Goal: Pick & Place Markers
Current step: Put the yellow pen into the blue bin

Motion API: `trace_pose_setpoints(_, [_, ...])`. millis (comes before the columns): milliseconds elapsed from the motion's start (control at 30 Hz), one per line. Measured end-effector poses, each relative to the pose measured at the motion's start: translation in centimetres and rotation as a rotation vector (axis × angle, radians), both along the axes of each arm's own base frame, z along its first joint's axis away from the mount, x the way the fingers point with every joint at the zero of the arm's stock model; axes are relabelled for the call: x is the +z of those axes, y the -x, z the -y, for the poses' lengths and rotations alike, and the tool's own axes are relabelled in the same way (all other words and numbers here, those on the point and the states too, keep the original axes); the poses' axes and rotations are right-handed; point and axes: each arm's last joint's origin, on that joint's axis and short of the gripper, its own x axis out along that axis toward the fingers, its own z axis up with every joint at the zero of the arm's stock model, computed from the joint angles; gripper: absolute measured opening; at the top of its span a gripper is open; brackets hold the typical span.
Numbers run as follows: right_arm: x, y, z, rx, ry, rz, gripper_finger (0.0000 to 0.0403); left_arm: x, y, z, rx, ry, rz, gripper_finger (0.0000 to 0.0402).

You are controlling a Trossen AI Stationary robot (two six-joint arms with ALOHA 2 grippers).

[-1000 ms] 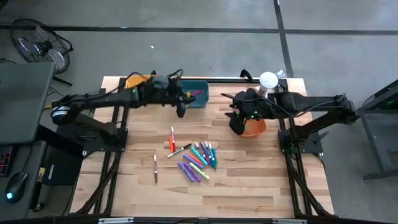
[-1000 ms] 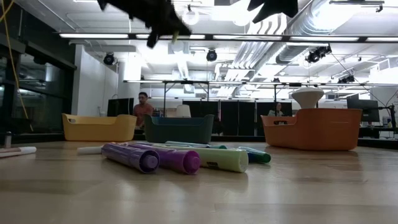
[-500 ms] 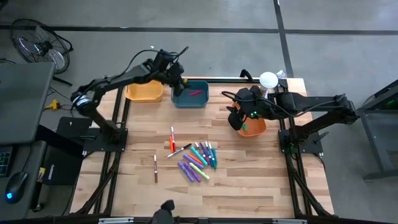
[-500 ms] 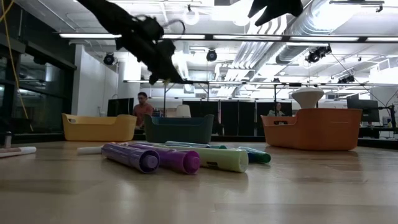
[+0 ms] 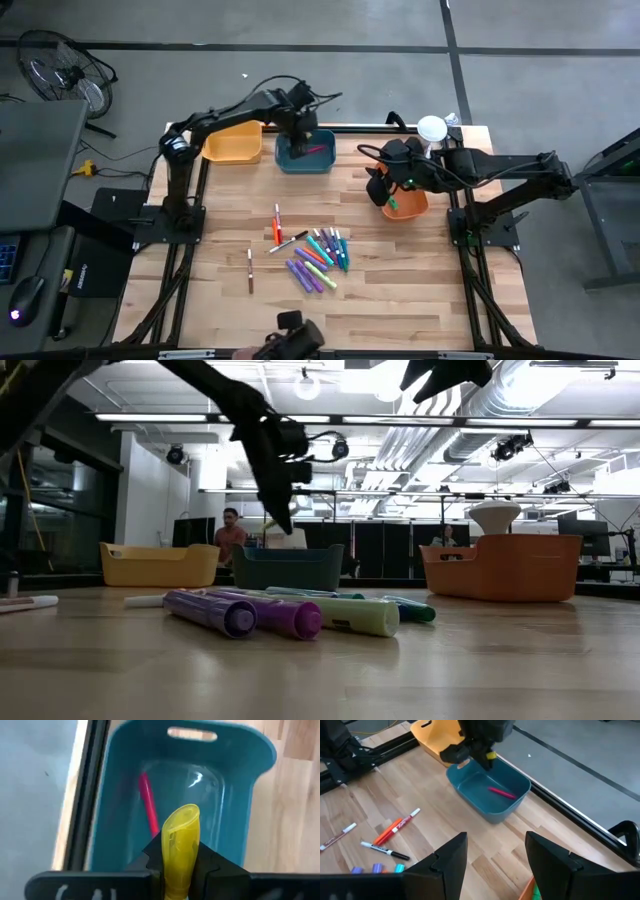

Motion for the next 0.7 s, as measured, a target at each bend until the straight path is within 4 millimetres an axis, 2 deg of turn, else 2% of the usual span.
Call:
trace_pose_setpoints(200, [0.0, 0.0, 0.0, -0.001, -0.001, 0.001, 0.019, -0.5, -1.9, 0.8, -0.039, -0.011, -0.017, 0.0037])
trace_pose_setpoints(400, [0.0, 0.0, 0.0, -0.002, -0.002, -0.001, 0.019, -2.0, -2.6, 1.3, -0.052, 0.023, -0.052, 0.0038])
trace_pose_setpoints(700, [-0.1, 0.1, 0.0, -0.006, -0.017, -0.007, 0.019, -2.7, -2.4, 1.4, -0.052, 0.054, -0.095, 0.0044])
